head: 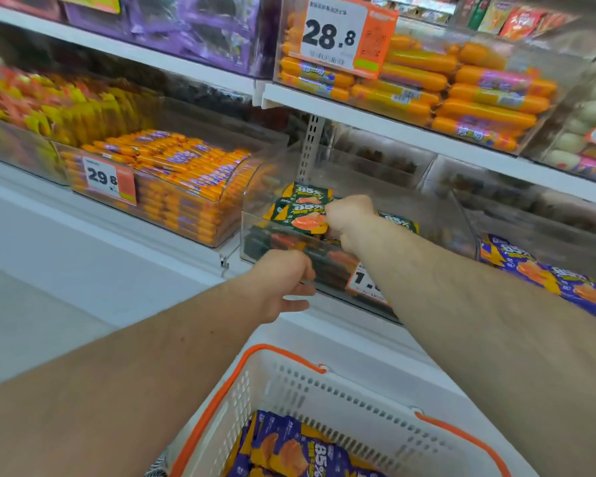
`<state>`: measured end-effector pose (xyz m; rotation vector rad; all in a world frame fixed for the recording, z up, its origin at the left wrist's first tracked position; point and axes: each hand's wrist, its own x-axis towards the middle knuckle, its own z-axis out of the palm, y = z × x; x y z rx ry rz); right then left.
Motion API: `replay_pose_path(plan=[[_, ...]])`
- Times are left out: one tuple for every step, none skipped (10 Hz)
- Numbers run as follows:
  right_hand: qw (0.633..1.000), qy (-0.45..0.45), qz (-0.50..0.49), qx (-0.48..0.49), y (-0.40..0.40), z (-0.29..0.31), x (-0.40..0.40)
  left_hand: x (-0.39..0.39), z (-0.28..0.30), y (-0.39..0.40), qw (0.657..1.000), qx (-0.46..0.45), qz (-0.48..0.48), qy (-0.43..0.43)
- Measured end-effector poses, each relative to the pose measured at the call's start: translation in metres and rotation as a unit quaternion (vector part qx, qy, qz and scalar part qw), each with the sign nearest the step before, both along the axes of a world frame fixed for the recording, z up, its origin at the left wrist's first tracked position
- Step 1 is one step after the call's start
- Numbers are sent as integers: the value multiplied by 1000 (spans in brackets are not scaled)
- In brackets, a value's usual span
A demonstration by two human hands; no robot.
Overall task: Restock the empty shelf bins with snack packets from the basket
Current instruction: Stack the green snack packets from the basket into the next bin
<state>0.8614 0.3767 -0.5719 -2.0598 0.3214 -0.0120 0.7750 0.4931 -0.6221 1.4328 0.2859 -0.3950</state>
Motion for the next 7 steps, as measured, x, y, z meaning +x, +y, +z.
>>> replay_pose_path(plan=[[999, 28, 43, 1, 17, -6, 9, -2, 1, -4, 1000, -5, -17, -1], [995, 71, 60, -30, 28, -13, 11, 3, -3, -7, 1000, 2, -27, -8], [987, 86, 95, -92, 29, -17, 17, 6, -6, -7, 1000, 9, -26, -7], [983, 104, 111, -105, 27, -16, 19, 6, -7, -10, 999, 18, -34, -10], [982, 114, 111, -100, 27, -15, 18, 4, -4, -13, 999, 19, -36, -8], [982, 109, 106, -112, 25, -14, 18, 3, -2, -14, 999, 27, -31, -13], [979, 50, 111, -162, 17, -10, 12, 0, -3, -16, 998, 43, -40, -18]])
